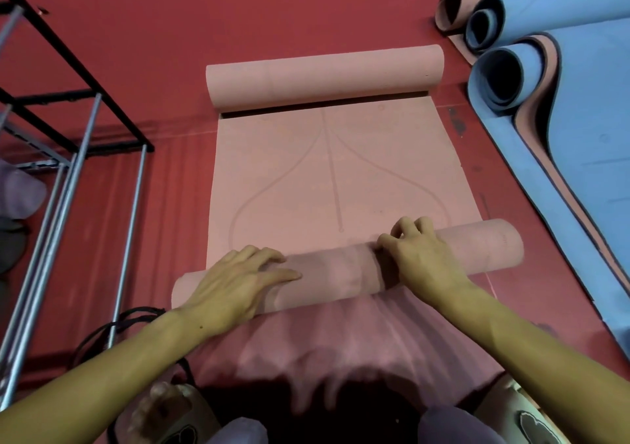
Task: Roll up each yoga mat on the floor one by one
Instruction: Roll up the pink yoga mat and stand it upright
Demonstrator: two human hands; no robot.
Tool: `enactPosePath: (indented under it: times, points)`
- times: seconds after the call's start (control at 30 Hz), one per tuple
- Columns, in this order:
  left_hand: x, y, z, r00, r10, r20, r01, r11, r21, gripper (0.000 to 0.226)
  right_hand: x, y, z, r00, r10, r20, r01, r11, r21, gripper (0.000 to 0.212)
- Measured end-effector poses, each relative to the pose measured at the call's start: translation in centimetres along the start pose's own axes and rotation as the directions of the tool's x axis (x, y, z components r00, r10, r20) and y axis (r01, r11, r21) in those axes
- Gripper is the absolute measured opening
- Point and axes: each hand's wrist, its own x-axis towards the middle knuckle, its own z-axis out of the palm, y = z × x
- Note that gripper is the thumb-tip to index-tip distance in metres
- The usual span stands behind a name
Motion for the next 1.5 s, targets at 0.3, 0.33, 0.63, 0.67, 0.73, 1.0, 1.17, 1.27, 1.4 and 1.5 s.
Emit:
enactPosePath:
  times: [0.3,0.33,0.63,0.67,0.73,1.0,1.17,1.27,1.4,1.5]
  points:
    - [0.4,2.1,0.5,0.999,-0.043,-0.032,0.050,0.966,0.254,0.072,-0.3,0.6,0.6,0.993,-0.100,-0.055,0.102,0.994,0.038,0.054]
    - [0.4,2.1,0.6,0.997,-0.060,-0.047,0.070,0.963,0.260,0.075,-0.2,0.5,0.8,0.993,-0.105,-0.048,0.106,0.994,0.024,0.059]
    - [2.2,1.5,0.9,0.986,-0.161,-0.034,0.163,0.942,0.293,0.098,0.8,0.1,1.0,0.992,-0.063,-0.107,0.056,0.996,-0.067,0.080]
    - [2.4,1.3,0.8,0.985,-0.169,-0.030,0.170,0.940,0.296,0.099,1.0,0.3,0.9,0.993,-0.064,-0.101,0.058,0.996,-0.062,0.084]
    - [2.8,1.1,0.9,0.982,-0.187,-0.035,0.189,0.938,0.292,0.100,1.4,0.5,0.8,0.995,-0.047,-0.084,0.044,0.999,-0.032,0.092]
    - [3.7,0.1,0.1,0.959,-0.278,-0.058,0.284,0.950,0.127,0.081,2.4,1.4,1.0,0.992,-0.065,-0.108,0.062,0.998,-0.027,0.081]
    - [3.7,-0.2,0.2,0.952,-0.300,-0.066,0.307,0.926,0.219,0.102,3.2,2.9,1.1,0.991,-0.041,-0.131,0.033,0.998,-0.060,0.090]
    - [3.6,-0.6,0.1,0.949,-0.313,-0.043,0.313,0.914,0.258,0.112,3.7,3.7,1.2,0.992,-0.082,-0.101,0.071,0.992,-0.107,0.098]
    - [3.8,-1.5,-0.9,0.954,-0.296,-0.048,0.300,0.935,0.191,0.097,4.4,4.0,1.5,0.994,-0.061,-0.092,0.047,0.989,-0.141,0.096]
    - [4.1,-2.3,-1.5,0.956,-0.292,-0.010,0.291,0.946,0.143,0.087,4.5,4.5,1.6,0.992,-0.075,-0.105,0.064,0.993,-0.104,0.085]
